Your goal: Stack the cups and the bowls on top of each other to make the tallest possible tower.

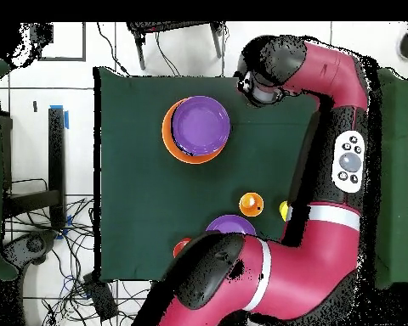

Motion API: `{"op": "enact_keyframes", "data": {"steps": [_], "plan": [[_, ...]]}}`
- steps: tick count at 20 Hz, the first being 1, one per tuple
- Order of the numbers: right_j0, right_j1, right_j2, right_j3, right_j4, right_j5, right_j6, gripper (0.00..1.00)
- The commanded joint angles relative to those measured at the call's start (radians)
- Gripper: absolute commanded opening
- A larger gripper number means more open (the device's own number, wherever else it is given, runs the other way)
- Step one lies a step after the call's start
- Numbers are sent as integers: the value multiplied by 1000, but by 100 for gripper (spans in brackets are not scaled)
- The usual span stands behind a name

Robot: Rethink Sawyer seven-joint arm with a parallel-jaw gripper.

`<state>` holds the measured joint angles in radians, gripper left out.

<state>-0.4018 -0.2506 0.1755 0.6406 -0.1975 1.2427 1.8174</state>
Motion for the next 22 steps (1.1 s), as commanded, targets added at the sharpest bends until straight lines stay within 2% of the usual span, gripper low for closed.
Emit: {"op": "enact_keyframes", "data": {"steps": [1,5,10,16,18,22], "plan": [[-33,-47,69,170,-42,-76,-334,100],[-44,-61,74,170,-42,-51,-342,100],[-46,-59,86,118,-47,16,-350,100],[-12,-6,106,-41,-66,125,-344,100],[-10,-24,96,12,-54,80,-322,100],[0,-17,99,25,-49,33,-303,100]]}}
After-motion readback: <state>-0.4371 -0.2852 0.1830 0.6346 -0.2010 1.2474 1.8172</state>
